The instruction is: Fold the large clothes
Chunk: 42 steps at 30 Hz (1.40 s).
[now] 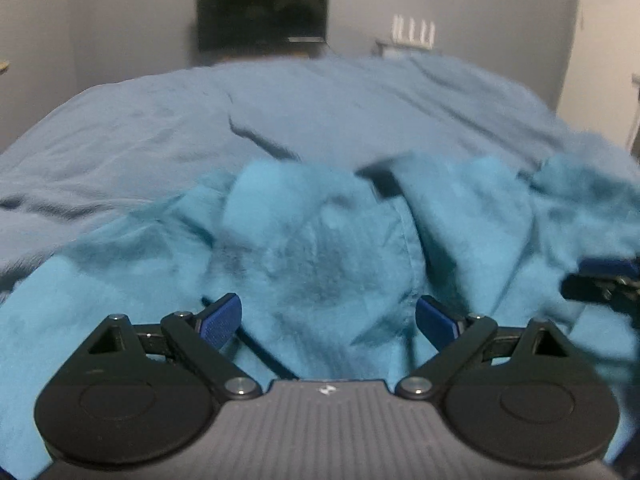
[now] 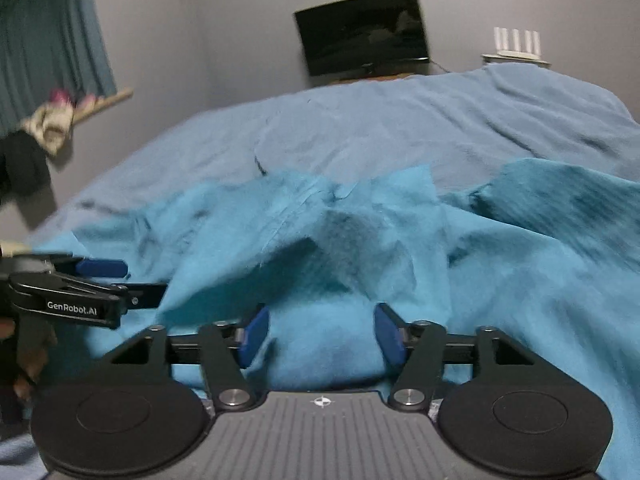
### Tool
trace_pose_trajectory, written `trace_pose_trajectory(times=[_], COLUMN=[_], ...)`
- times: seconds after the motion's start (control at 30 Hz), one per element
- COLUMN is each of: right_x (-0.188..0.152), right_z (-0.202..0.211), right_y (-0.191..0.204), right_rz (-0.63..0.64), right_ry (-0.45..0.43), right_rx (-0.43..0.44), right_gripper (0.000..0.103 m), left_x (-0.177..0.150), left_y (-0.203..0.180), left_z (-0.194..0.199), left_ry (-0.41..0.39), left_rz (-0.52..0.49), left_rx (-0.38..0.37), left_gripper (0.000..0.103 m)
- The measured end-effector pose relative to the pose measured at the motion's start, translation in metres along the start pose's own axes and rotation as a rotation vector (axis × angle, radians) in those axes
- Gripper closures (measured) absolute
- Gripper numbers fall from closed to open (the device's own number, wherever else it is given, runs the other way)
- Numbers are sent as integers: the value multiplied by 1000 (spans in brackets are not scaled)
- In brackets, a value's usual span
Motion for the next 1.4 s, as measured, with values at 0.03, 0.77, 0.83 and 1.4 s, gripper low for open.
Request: trace_pose_trajectory(times=[0.03,0.77,0.83,1.4], right_x=[-1,-72,-75,-36], right_z=[12,167,164,110], right_y=[-3,-68,-70,-110], right_rz=[-13,-267,-264,-411], right_ry=[-12,106,113,-161], right_rx=[-11,-124,-134,-344], right_gripper=[33,21,21,53], left_x=[-1,-68,-67,-9], left_y=[1,-46,-43,-40], left_z=[6,33,31,37], left_ry=[-6,124,126,-81], left_rz=[23,-123,-113,35], left_rx=[-9,-67,-74,-58], left_gripper=[9,8,8,8])
Point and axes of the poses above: each gripper's, at about its wrist camera, not at the fingertips, and z roughly against the way its jaws point, y to its left, x to its top, the point moved 6 cm from there along -z, roughly the way its jaws point, and after that the axes turned 5 degrees about -x, right-handed, at the moved point
